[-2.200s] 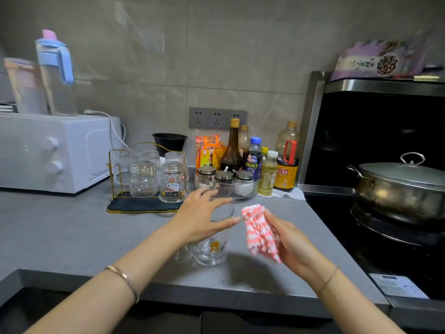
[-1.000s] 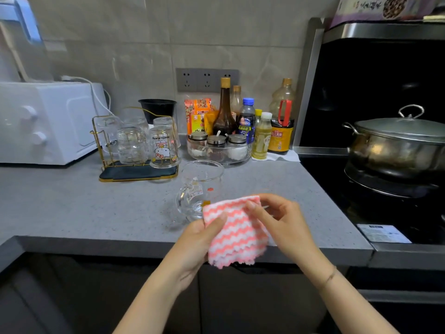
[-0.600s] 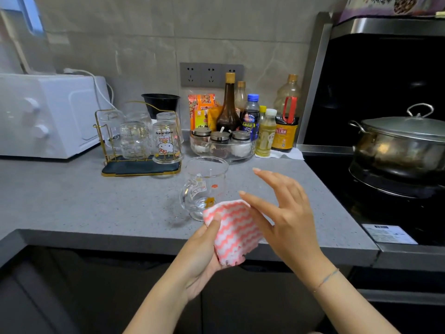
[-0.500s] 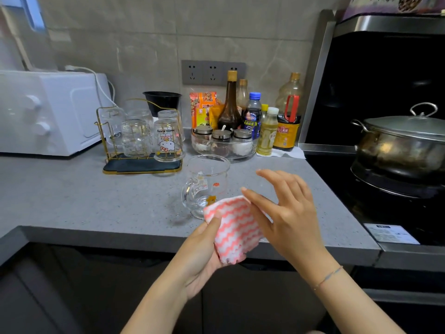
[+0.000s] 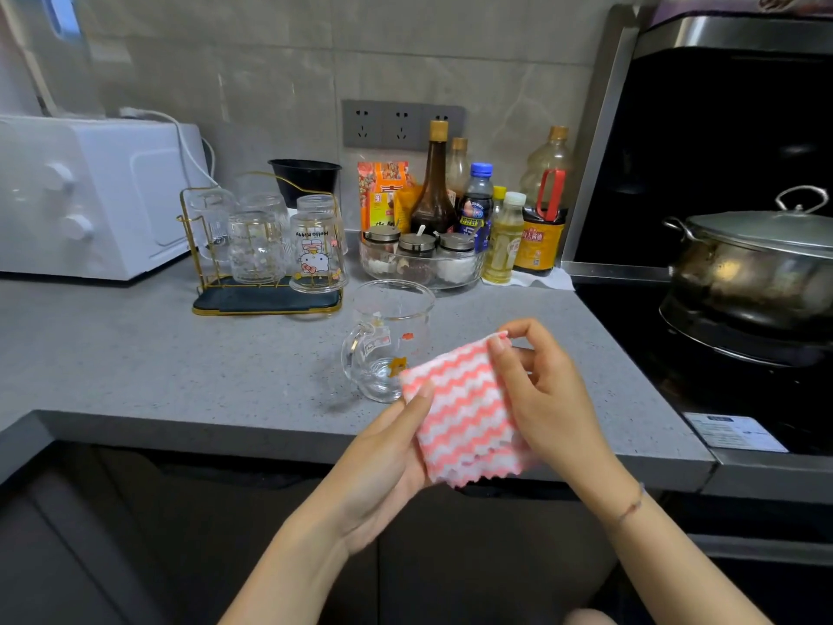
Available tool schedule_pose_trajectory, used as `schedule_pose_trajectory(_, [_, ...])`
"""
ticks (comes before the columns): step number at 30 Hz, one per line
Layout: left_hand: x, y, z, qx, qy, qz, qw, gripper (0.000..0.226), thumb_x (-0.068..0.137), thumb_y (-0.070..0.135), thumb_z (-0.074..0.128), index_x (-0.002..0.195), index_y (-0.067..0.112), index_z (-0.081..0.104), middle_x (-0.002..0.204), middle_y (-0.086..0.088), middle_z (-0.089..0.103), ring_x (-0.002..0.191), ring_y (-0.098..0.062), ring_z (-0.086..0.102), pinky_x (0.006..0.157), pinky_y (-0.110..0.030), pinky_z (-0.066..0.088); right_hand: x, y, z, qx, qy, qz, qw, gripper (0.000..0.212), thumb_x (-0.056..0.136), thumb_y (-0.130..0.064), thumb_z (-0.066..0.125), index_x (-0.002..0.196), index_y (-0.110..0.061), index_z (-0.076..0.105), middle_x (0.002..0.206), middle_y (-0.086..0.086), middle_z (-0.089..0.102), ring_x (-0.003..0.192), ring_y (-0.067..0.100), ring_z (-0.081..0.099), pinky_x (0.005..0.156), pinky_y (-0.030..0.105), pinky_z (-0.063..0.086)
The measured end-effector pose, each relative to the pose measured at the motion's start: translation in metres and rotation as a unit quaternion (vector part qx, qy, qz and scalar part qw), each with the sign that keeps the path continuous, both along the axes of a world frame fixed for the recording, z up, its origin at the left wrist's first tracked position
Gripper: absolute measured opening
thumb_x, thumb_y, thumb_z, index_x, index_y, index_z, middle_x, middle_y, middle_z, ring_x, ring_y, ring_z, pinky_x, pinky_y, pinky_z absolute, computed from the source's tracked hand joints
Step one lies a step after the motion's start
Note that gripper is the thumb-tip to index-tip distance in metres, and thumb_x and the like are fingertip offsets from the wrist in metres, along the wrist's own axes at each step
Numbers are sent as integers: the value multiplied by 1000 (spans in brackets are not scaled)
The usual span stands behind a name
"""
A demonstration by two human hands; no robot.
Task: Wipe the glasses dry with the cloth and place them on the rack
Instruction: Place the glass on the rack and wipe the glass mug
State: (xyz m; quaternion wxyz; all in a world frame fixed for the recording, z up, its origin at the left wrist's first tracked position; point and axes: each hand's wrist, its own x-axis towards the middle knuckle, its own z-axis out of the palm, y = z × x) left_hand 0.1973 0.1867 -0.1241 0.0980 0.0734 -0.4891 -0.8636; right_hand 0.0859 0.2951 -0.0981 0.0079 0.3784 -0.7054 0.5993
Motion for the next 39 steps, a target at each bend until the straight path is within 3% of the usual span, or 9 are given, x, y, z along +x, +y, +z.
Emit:
schedule_pose_trajectory(5, [-1, 0, 4, -6, 7, 0, 1000, 43, 90, 32, 46, 129, 14, 54, 122, -6, 69, 114, -21, 65, 99, -43, 50, -7, -1, -15, 57, 125, -95, 986, 10, 99, -33, 45, 90, -28, 47, 80, -10, 63, 76, 6, 61, 63, 37, 51])
schedule_pose_trajectory(10, [-1, -6, 5, -47, -10, 23, 999, 45, 88, 37, 48, 125, 13, 56, 114, -5, 73, 102, -19, 70, 70, -32, 59, -7, -2, -15, 20, 70, -88, 993, 11, 93, -39, 52, 90, -28, 48, 79, 2, 60, 71, 13, 58, 64, 37, 49])
schedule_pose_trajectory(13, [-3, -10, 9, -38, -12, 36, 999, 35, 94, 32, 45, 120, 12, 58, 111, -6, 74, 102, -18, 70, 81, -33, 60, -7, -4, -10, 52, -161, 21, 985, 41, 79, -57, 56, 104, -25, 58, 101, 4, 69, 89, 14, 67, 80, 28, 54])
schedule_pose_trajectory(16, [-7, -15, 13, -69, -22, 45, 996, 33, 98, 29, 45, 120, 9, 59, 110, -8, 74, 102, -19, 71, 84, -32, 59, -2, -4, -7, 22, -425, 185, 886, 35, 87, -43, 51, 95, -15, 70, 97, 5, 75, 87, 16, 73, 76, 27, 59])
schedule_pose_trajectory(18, [-9, -19, 18, -132, -28, 57, 989, 32, 98, 31, 45, 119, 13, 61, 108, -6, 74, 101, -19, 71, 86, -32, 58, -2, -9, -12, 4, -473, 226, 851, 35, 89, -36, 49, 103, -10, 67, 104, 8, 74, 93, 17, 72, 79, 27, 58])
schedule_pose_trajectory(23, [-7, -48, 34, -346, 20, 233, 909, 37, 91, 50, 47, 120, 31, 57, 113, 8, 65, 84, -7, 70, 69, -25, 59, -21, -22, -17, -104, -477, 193, 851, 40, 85, -32, 52, 113, -5, 61, 110, 12, 71, 96, 21, 71, 84, 34, 56])
schedule_pose_trajectory(29, [-10, -76, 6, -523, -68, 291, 798, 92, 71, 55, 72, 146, 36, 24, 135, 13, 37, 120, -9, 42, 102, -28, 39, -44, -41, -24, -157, -420, 88, 889, 41, 100, -33, 40, 127, -5, 55, 117, 12, 68, 105, 22, 67, 93, 36, 51])
schedule_pose_trajectory(34, [-33, -92, -18, -457, -90, 257, 846, 101, 66, 39, 86, 148, 27, 27, 148, 10, 39, 132, -8, 39, 105, -26, 34, -41, -63, -27, -123, -376, 88, 914, 38, 101, -33, 37, 124, -10, 56, 115, 8, 68, 102, 18, 66, 93, 33, 49])
schedule_pose_trajectory(39, [-48, -98, -34, -415, -104, 242, 871, 103, 48, 53, 88, 138, 31, 42, 127, 12, 60, 117, -10, 58, 97, -28, 46, -35, -74, -32, -83, -340, 91, 933, 29, 101, -35, 37, 109, -20, 61, 99, -2, 72, 91, 9, 70, 70, 18, 55])
